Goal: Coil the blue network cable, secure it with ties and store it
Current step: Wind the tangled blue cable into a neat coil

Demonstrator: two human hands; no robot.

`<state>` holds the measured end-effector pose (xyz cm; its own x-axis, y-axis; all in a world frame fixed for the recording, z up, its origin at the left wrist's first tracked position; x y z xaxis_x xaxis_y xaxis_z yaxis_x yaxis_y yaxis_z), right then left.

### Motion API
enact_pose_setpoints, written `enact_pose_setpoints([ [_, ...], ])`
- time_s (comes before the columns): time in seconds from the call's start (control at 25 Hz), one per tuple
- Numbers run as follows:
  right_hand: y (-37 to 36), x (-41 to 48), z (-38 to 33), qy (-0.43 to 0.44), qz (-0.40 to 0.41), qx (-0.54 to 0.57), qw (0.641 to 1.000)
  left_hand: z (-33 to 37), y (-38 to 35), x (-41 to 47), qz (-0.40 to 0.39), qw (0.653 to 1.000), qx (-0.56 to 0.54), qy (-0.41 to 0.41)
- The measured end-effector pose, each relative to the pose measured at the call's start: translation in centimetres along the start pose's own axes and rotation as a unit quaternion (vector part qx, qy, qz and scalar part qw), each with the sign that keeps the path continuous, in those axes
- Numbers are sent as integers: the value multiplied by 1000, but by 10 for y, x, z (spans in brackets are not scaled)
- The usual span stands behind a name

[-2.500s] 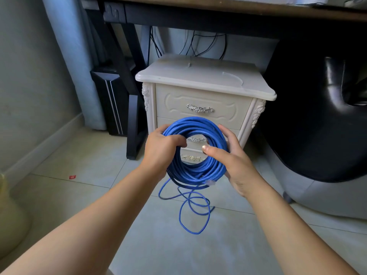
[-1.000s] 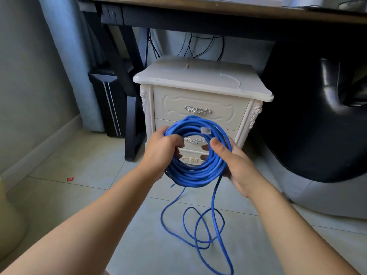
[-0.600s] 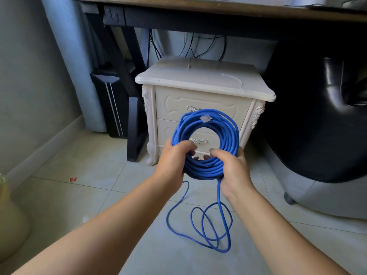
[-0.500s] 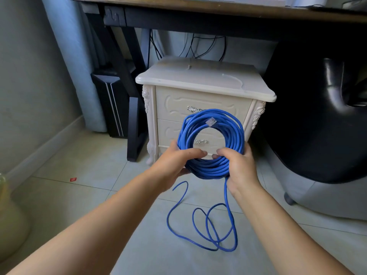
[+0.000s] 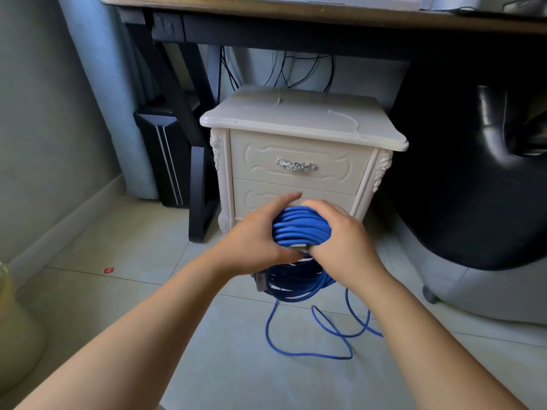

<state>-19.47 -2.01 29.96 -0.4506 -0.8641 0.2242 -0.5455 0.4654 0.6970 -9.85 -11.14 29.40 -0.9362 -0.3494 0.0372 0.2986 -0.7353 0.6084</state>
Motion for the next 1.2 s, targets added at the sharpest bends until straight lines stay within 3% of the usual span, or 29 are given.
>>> enact_pose_setpoints([
  [0.16,2,-3,-3,5,9,11,1000,2,6,0,85,995,40,31],
  [0.36,14,1,15,-50,32,176,983,-6,16,-1,137,982,-116,55],
  [0.52,-3,0,37,-120,48,321,938,-23,21,-1,188,922,-332,74],
  [0.68,-19,-4,41,-152,90,425,888,-29,16,-5,226,874,-422,85],
  [0.84,-32,-5,38,-179,61,501,844,-32,9,-8,260,826,-491,95],
  [0.96,-43,-4,36,-209,19,555,805,-33,6,-9,252,813,-514,104],
  [1.08,-30,-3,40,-210,57,554,804,-26,-6,-3,192,810,-548,84],
  [1.2,-11,-3,50,-200,130,518,822,-23,-13,2,111,858,-495,80],
])
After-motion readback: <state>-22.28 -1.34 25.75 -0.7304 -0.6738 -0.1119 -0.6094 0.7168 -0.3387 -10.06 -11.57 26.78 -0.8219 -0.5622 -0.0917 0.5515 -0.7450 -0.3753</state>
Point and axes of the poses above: each hand's wrist, its own x-axis towards the middle knuckle, its own y-axis out of the back of the hand, z = x × y, the point moved 8 cm from there along x, towards the middle knuckle, and after that the axes turned 9 degrees about -z, right-handed, at the moved point
